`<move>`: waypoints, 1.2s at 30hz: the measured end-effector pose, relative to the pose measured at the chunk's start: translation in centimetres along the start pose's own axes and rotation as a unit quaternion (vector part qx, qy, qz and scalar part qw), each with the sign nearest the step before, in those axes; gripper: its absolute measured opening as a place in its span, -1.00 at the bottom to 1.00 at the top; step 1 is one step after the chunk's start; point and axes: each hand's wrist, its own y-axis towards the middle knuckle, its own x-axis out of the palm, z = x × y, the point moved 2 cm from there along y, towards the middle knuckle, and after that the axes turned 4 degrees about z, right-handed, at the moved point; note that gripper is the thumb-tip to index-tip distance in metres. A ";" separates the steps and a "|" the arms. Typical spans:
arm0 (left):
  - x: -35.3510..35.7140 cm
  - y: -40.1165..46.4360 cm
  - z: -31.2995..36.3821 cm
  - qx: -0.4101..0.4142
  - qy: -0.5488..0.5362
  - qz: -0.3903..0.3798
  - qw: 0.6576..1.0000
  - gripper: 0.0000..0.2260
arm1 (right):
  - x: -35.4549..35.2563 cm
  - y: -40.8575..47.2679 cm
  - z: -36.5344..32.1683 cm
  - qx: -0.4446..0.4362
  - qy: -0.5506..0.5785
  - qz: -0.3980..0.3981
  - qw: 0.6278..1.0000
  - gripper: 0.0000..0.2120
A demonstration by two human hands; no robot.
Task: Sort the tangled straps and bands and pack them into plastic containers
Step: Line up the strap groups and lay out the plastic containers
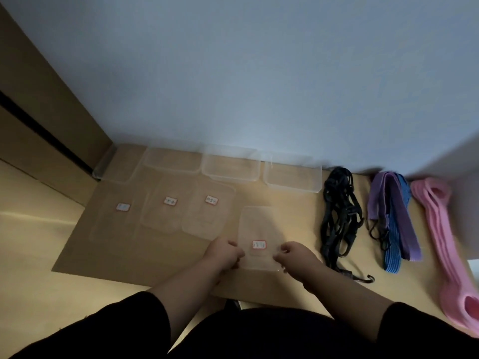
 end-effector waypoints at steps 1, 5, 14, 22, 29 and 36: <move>0.0 0.2 -0.2 0.000 0.004 -0.007 1.000 -0.91 | 0.0 -0.2 0.2 0.000 0.010 -0.002 1.000 -0.93; 0.0 0.6 -0.5 0.032 -0.004 -0.013 0.999 -0.86 | -1.0 -1.3 0.6 -0.009 0.063 0.009 0.998 -0.90; -2.7 -1.9 4.2 0.156 -0.204 -0.055 0.965 -0.84 | -3.1 -3.2 -2.0 -0.098 0.199 0.059 0.973 -0.88; -3.1 -2.0 5.6 0.178 -0.226 -0.030 0.957 -0.87 | -6.5 1.1 -2.5 -0.025 0.201 0.215 0.955 -0.79; -3.9 -1.5 5.9 0.177 -0.200 0.003 0.964 -0.81 | -11.1 6.9 -3.1 0.069 0.142 0.292 0.943 -0.53; -5.8 -0.6 10.9 0.216 -0.050 -0.015 0.975 -0.81 | -9.5 4.6 -7.8 -0.217 0.163 0.089 0.958 -0.71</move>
